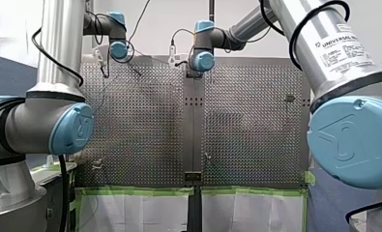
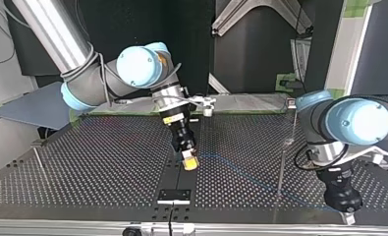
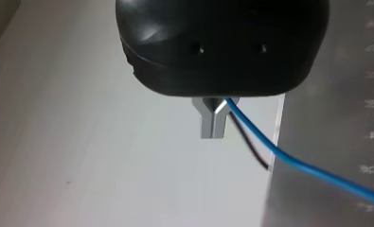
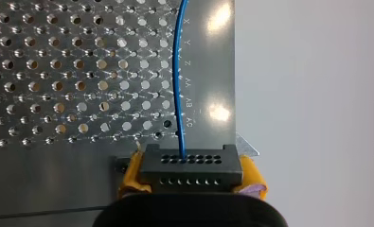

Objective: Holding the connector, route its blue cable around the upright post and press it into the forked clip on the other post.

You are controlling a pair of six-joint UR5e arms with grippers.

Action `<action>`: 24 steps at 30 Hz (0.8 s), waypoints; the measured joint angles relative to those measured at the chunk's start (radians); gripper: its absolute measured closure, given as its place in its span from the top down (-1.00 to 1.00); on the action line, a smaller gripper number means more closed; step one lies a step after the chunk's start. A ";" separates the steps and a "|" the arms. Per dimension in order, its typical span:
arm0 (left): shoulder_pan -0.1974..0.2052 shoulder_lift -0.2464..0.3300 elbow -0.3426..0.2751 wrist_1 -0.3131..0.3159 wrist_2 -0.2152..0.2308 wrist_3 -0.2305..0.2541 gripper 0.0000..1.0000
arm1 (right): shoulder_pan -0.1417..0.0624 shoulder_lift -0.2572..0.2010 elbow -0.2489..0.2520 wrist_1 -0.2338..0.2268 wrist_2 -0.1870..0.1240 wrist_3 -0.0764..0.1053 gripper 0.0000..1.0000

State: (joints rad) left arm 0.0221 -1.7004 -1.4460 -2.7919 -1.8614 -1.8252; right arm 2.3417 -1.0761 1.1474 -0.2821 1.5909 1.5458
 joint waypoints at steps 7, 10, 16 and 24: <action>-0.013 0.000 -0.047 0.010 -0.004 0.010 -0.99 | 0.000 0.005 0.001 0.002 0.001 0.002 -1.00; -0.014 -0.001 -0.063 0.018 -0.015 0.010 -0.99 | 0.000 0.008 0.005 0.005 0.002 0.000 -1.00; -0.016 0.000 -0.079 0.024 -0.022 0.011 -0.95 | -0.003 0.018 0.015 0.014 0.006 -0.002 -1.00; -0.012 -0.001 -0.121 0.057 0.002 -0.006 -0.95 | -0.006 0.029 0.016 0.048 0.018 -0.010 -1.00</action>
State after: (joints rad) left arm 0.0100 -1.7011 -1.5665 -2.7353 -1.8593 -1.8309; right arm 2.3358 -1.0471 1.1636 -0.2345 1.6088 1.5360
